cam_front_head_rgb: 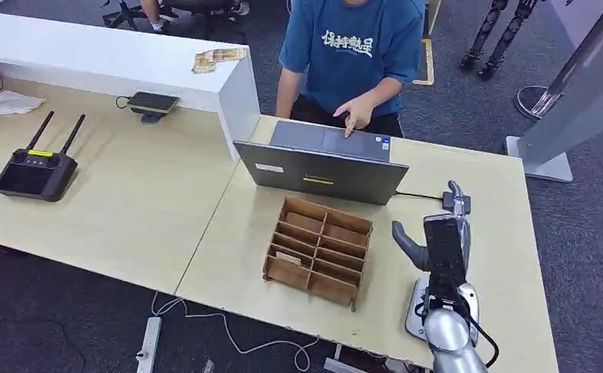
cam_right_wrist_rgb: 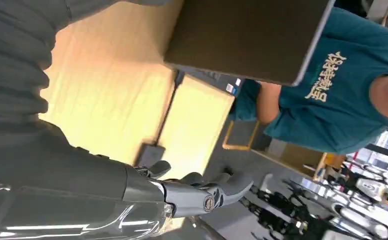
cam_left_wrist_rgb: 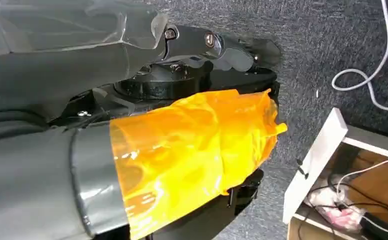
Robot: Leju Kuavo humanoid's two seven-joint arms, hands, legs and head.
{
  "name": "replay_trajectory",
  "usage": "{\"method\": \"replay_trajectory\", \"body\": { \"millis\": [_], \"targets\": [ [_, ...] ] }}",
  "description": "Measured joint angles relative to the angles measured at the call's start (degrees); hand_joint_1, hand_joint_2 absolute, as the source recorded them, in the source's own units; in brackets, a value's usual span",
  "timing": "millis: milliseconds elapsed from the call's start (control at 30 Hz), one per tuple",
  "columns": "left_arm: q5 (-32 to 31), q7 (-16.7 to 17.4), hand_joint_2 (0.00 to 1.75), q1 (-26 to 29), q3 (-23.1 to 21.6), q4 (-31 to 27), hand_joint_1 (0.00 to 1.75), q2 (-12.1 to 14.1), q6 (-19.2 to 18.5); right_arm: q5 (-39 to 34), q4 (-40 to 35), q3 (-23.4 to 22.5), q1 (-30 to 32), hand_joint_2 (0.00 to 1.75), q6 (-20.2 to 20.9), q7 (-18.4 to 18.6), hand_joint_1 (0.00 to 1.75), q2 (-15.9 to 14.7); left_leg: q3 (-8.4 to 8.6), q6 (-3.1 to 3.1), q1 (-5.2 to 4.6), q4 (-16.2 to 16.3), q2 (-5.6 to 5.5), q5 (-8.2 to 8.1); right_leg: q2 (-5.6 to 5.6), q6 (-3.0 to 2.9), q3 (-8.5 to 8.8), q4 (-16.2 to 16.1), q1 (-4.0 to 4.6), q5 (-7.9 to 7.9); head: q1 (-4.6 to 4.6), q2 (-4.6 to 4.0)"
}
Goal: Pass the card to the sensor for recognition and then transmit it.
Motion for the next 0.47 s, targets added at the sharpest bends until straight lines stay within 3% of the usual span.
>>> {"method": "replay_trajectory", "body": {
  "millis": [200, 367, 467],
  "targets": [
    [1.7, 0.0, 0.0, 0.0, -0.1, 0.0, 0.0, 0.0, 1.6, -6.4, -0.6, -1.6, 3.5, 1.75, 0.8, -2.3, 0.0, 0.0, 0.0, -0.04, 0.0, 0.0, 0.01, -0.04, 0.01, 0.0, -0.02, 0.0, 0.0, -0.01, -0.02, 0.0],
    [2.7, -1.0, 0.0, -0.1, -0.2, 0.1, 0.0, 0.0, 2.6, -21.7, -3.6, -4.4, 6.2, 1.75, 6.3, -6.1, 0.0, 0.2, 0.0, -0.04, 0.0, 0.0, 0.01, -0.04, 0.01, 0.0, -0.02, 0.0, 0.0, -0.01, -0.02, 0.0],
    [2.9, -1.9, 0.0, -0.5, -0.2, 0.5, 0.0, 0.2, 3.0, -26.4, -5.7, -6.0, 6.4, 1.75, 7.5, -6.8, 0.0, 0.3, 0.01, -0.04, 0.0, 0.0, 0.03, -0.04, 0.02, -0.01, -0.02, 0.0, 0.0, -0.01, 0.0, 0.0]
  ]
}}
